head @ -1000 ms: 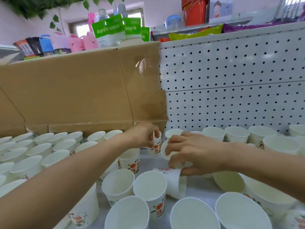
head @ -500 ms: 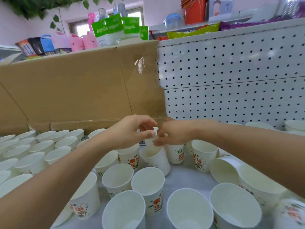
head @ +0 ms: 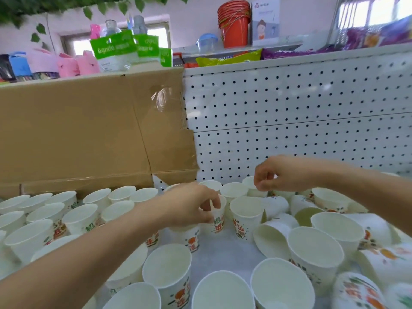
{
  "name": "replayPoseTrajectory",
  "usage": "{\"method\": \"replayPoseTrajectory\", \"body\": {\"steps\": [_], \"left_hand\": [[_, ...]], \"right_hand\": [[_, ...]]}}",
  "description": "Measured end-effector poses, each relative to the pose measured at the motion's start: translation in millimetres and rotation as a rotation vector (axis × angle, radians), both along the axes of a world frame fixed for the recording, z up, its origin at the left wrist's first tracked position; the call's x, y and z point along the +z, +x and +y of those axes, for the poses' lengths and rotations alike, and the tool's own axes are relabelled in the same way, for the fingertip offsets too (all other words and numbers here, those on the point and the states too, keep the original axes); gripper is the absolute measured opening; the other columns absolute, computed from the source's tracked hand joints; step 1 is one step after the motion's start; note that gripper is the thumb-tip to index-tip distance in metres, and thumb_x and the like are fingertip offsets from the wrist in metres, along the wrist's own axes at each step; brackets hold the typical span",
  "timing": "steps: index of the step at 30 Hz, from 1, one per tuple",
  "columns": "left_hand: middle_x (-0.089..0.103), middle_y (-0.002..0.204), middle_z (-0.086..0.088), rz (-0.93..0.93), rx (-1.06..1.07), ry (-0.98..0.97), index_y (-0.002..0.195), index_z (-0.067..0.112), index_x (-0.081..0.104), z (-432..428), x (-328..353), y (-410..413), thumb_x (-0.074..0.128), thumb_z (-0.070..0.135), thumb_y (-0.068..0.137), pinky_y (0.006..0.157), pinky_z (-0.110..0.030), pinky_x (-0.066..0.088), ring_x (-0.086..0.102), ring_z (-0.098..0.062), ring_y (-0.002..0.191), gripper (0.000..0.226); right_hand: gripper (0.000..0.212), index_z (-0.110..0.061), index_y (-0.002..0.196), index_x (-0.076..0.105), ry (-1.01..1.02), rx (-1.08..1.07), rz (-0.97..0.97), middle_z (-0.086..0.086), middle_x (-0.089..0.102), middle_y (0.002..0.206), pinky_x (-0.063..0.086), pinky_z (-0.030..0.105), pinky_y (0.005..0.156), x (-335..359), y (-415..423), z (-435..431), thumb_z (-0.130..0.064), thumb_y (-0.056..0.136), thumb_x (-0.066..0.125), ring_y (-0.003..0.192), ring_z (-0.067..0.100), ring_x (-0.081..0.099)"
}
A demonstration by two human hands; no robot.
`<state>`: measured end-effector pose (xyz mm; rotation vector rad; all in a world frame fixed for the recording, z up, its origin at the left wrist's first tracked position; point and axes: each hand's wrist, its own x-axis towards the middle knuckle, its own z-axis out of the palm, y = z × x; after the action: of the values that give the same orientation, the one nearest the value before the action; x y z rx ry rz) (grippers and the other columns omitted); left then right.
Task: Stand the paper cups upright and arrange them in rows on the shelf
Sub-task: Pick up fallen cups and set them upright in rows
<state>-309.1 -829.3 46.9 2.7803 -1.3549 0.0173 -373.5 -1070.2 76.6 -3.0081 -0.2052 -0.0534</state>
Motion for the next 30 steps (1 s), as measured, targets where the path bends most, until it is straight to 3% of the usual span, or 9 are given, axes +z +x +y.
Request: {"method": "replayPoseTrajectory", "body": {"steps": [4, 6, 8, 11, 15, 18, 22, 26, 30], "left_hand": [[0.068, 0.102, 0.015, -0.110, 0.057, 0.092, 0.119, 0.036, 0.061, 9, 0, 8, 0.064, 0.037, 0.090, 0.077, -0.025, 0.053, 0.061, -0.004, 0.087, 0.029], [0.065, 0.106, 0.018, -0.179, 0.067, 0.086, 0.121, 0.038, 0.058, 11, 4, 6, 0.062, 0.042, 0.090, 0.081, -0.026, 0.051, 0.059, -0.003, 0.092, 0.031], [0.061, 0.111, 0.021, -0.259, 0.028, 0.000, 0.122, 0.038, 0.054, 6, 9, -2, 0.059, 0.046, 0.090, 0.090, -0.028, 0.048, 0.056, -0.002, 0.101, 0.033], [0.059, 0.117, 0.022, -0.191, -0.159, -0.158, 0.123, 0.038, 0.056, -14, 10, -20, 0.062, 0.046, 0.088, 0.096, -0.025, 0.042, 0.051, 0.002, 0.108, 0.037], [0.062, 0.117, 0.017, -0.178, -0.227, -0.022, 0.119, 0.037, 0.060, -38, -5, -24, 0.064, 0.044, 0.087, 0.099, -0.029, 0.034, 0.051, -0.009, 0.108, 0.034], [0.067, 0.104, 0.012, -0.224, -0.199, 0.029, 0.111, 0.034, 0.065, -36, -11, -21, 0.058, 0.037, 0.092, 0.097, -0.035, 0.037, 0.052, -0.015, 0.098, 0.020], [0.068, 0.104, 0.012, -0.271, -0.134, 0.080, 0.113, 0.035, 0.066, -17, -9, -21, 0.056, 0.036, 0.093, 0.094, -0.031, 0.038, 0.053, -0.014, 0.097, 0.022], [0.067, 0.110, 0.016, -0.258, -0.085, 0.048, 0.118, 0.036, 0.063, -4, -5, -30, 0.057, 0.038, 0.094, 0.084, -0.022, 0.028, 0.054, -0.010, 0.103, 0.025], [0.065, 0.112, 0.019, -0.181, -0.099, -0.116, 0.119, 0.037, 0.061, -13, 2, -49, 0.062, 0.042, 0.090, 0.093, -0.026, 0.042, 0.056, -0.001, 0.102, 0.030]], "right_hand": [[0.010, -0.027, 0.097, 0.068, -0.001, -0.016, 0.006, -0.016, 0.066, 0.093, 0.052, 0.031, 0.086, -1, -12, -16, -0.031, 0.092, 0.060, 0.088, 0.004, 0.061], [0.012, -0.027, 0.101, 0.069, -0.002, -0.010, 0.025, -0.015, 0.066, 0.097, 0.051, 0.031, 0.089, -5, -13, -19, -0.027, 0.091, 0.062, 0.092, 0.005, 0.061], [0.021, -0.029, 0.109, 0.067, 0.008, 0.013, 0.059, -0.012, 0.064, 0.102, 0.050, 0.032, 0.090, -11, -10, -19, -0.023, 0.089, 0.064, 0.095, 0.009, 0.061], [0.046, -0.043, 0.120, 0.061, -0.009, 0.049, 0.139, -0.013, 0.055, 0.100, 0.049, 0.031, 0.088, -16, -4, -14, -0.014, 0.085, 0.067, 0.096, 0.012, 0.057], [0.059, -0.047, 0.125, 0.057, -0.130, 0.078, 0.176, -0.008, 0.049, 0.100, 0.047, 0.034, 0.090, -18, 0, -10, -0.008, 0.082, 0.067, 0.096, 0.013, 0.050], [0.055, -0.046, 0.121, 0.060, -0.235, 0.117, 0.157, -0.007, 0.049, 0.106, 0.049, 0.034, 0.087, -26, -2, -7, -0.005, 0.084, 0.059, 0.100, 0.012, 0.052], [0.027, -0.035, 0.102, 0.070, -0.310, 0.149, 0.031, -0.015, 0.047, 0.086, 0.051, 0.034, 0.079, -26, -3, -6, -0.014, 0.089, 0.058, 0.091, 0.012, 0.055], [0.018, -0.029, 0.095, 0.072, -0.046, 0.109, -0.010, -0.008, 0.065, 0.090, 0.053, 0.033, 0.079, -15, -10, -14, -0.015, 0.087, 0.064, 0.081, 0.012, 0.061], [0.022, -0.025, 0.102, 0.075, 0.055, 0.094, 0.033, -0.015, 0.064, 0.078, 0.041, 0.012, 0.061, -19, -17, -18, -0.013, 0.089, 0.063, 0.067, 0.001, 0.054]]}}
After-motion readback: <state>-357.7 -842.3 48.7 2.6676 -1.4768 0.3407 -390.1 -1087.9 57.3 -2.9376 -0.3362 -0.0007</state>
